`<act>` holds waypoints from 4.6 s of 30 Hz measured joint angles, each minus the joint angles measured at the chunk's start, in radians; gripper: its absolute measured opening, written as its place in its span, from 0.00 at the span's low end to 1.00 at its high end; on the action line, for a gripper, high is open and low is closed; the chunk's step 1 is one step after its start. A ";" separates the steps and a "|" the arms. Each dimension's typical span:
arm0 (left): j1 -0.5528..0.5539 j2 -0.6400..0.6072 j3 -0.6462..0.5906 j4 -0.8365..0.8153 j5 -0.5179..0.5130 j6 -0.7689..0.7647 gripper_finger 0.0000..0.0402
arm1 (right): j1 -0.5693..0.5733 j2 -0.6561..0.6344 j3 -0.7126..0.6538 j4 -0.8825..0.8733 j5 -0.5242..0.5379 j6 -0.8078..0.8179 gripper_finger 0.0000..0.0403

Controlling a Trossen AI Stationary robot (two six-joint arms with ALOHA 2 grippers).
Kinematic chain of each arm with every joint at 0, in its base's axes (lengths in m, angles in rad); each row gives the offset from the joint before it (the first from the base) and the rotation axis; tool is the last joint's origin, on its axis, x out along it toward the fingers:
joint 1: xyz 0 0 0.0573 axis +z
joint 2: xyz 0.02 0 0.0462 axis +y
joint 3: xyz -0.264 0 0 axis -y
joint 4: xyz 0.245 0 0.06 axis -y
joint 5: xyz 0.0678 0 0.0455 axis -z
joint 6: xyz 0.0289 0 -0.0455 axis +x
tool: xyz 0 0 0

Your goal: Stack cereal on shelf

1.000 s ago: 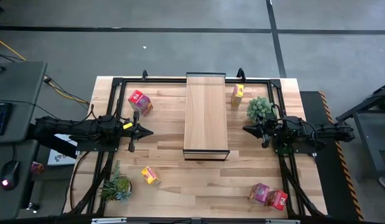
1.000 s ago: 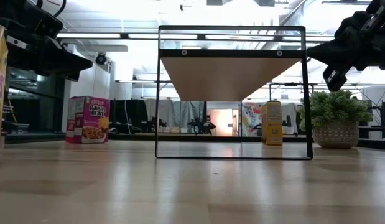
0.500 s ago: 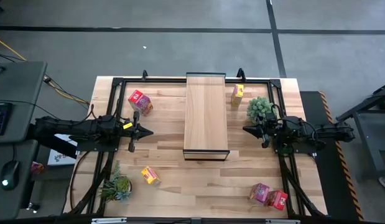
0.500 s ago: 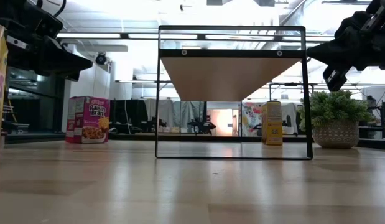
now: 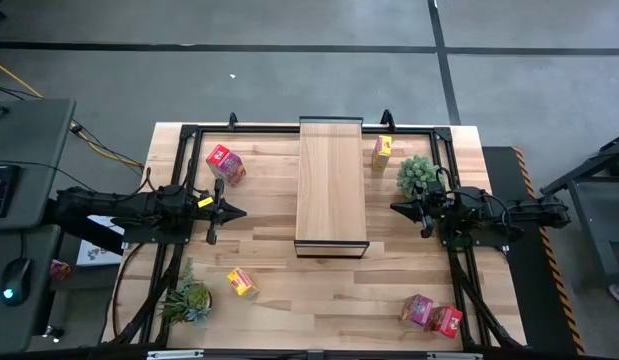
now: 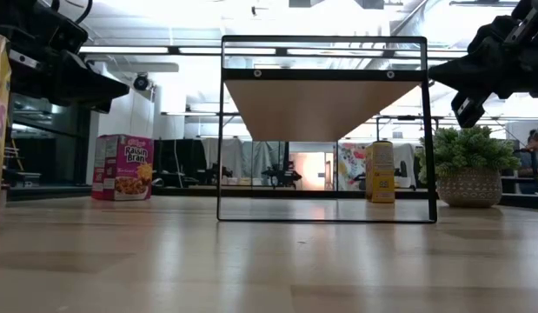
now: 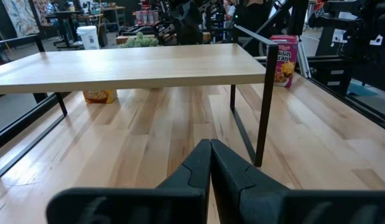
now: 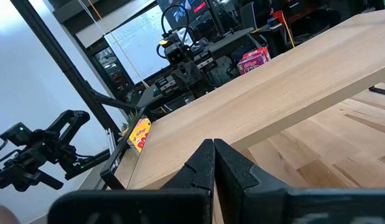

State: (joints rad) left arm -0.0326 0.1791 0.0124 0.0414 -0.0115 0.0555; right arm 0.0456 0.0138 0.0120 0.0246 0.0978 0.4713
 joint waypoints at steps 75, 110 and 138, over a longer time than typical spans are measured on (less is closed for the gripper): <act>-0.001 0.210 0.326 0.001 0.073 -0.088 0.59 | 0.000 0.000 0.000 0.000 0.000 0.000 0.00; -0.820 1.045 0.874 -0.621 -0.314 -0.004 0.74 | 0.000 0.000 0.000 0.000 0.000 0.000 0.00; -0.628 1.224 0.874 -0.682 -0.066 -0.058 0.74 | 0.000 0.000 0.000 0.000 0.000 0.000 0.00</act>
State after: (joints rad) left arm -0.6604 1.4034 0.8864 -0.6406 -0.0777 -0.0025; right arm 0.0458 0.0137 0.0119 0.0250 0.0978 0.4713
